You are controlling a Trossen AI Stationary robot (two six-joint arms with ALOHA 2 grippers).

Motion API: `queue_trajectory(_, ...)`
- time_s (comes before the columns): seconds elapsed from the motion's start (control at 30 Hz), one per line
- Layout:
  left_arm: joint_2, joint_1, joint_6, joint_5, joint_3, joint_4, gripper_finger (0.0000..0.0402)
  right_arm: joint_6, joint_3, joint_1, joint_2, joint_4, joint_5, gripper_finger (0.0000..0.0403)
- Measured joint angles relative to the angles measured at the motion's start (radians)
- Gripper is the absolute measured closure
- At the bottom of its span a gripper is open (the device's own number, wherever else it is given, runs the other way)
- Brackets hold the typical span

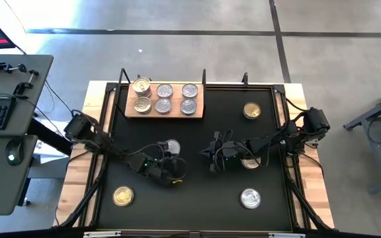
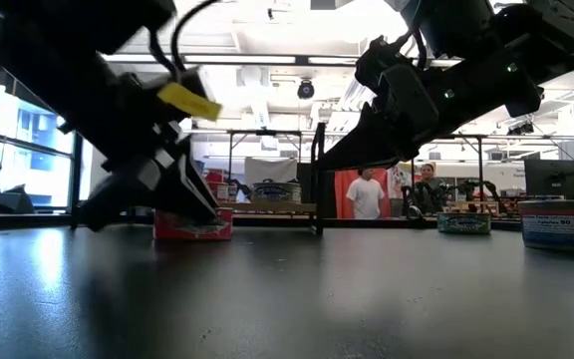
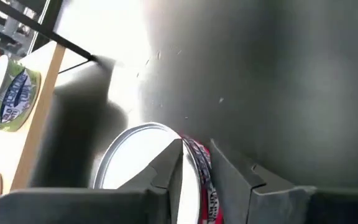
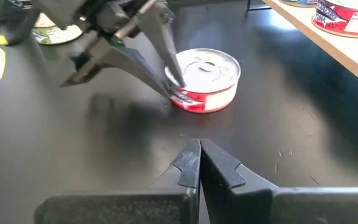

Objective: Stack canned seafood by type on shelf
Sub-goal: Stack the red tuna can on top of the red tuna can on the shelf

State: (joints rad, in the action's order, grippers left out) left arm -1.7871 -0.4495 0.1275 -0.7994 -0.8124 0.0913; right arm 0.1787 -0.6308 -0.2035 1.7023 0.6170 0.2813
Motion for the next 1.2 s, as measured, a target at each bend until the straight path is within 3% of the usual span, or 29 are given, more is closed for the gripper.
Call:
queue_trajectory(0.4, -0.006, 0.026, 0.071, 0.01, 0.0, 0.066, 0.0298, 0.0, 0.0, 0.0, 0.0, 0.0, 0.0, 0.0402)
queue_trajectory(0.5, -0.006, 0.039, 0.031, 0.043, -0.002, 0.061, 0.0317, 0.0, 0.0, 0.0, 0.0, 0.0, 0.0, 0.0402)
queue_trajectory(0.67, -0.005, 0.036, -0.001, 0.043, -0.003, 0.072, 0.0389, 0.0, 0.0, 0.0, 0.0, 0.0, 0.0, 0.0402)
queue_trajectory(1.2, 0.069, -0.034, 0.001, 0.037, -0.01, 0.121, 0.0401, -0.001, 0.0, 0.0, 0.0, 0.0, 0.0, 0.0402)
